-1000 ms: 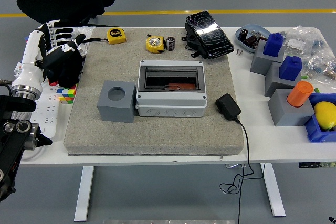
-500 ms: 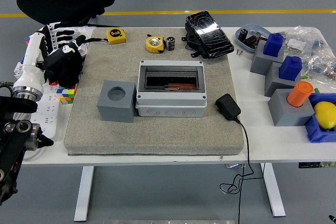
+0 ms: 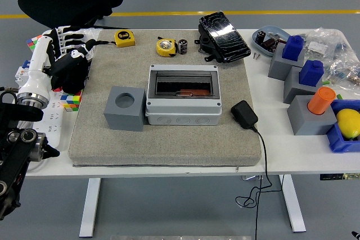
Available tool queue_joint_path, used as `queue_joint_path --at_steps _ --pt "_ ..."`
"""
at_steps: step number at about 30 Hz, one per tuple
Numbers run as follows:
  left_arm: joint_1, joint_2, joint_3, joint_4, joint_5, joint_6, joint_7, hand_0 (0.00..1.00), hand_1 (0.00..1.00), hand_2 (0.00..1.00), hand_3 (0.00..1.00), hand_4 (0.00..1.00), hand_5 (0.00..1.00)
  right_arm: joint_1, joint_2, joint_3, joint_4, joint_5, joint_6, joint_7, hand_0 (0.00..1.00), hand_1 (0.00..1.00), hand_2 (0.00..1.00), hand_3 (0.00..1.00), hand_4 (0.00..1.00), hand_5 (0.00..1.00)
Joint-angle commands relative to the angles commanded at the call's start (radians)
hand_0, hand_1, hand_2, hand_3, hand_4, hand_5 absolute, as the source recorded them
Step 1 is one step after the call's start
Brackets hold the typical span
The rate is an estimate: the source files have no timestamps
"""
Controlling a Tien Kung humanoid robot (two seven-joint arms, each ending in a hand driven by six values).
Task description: Fetch the battery,place it into the box,close the lid of the box
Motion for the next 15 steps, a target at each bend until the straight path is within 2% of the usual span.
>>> queue_joint_path --at_steps 15 --pt "-0.012 0.006 0.01 0.002 -0.001 -0.001 0.001 0.562 0.64 0.661 0.693 0.975 0.416 0.001 -0.002 -0.01 -0.001 0.003 0.005 -0.008 0.496 0.612 0.652 0.559 0.942 0.519"
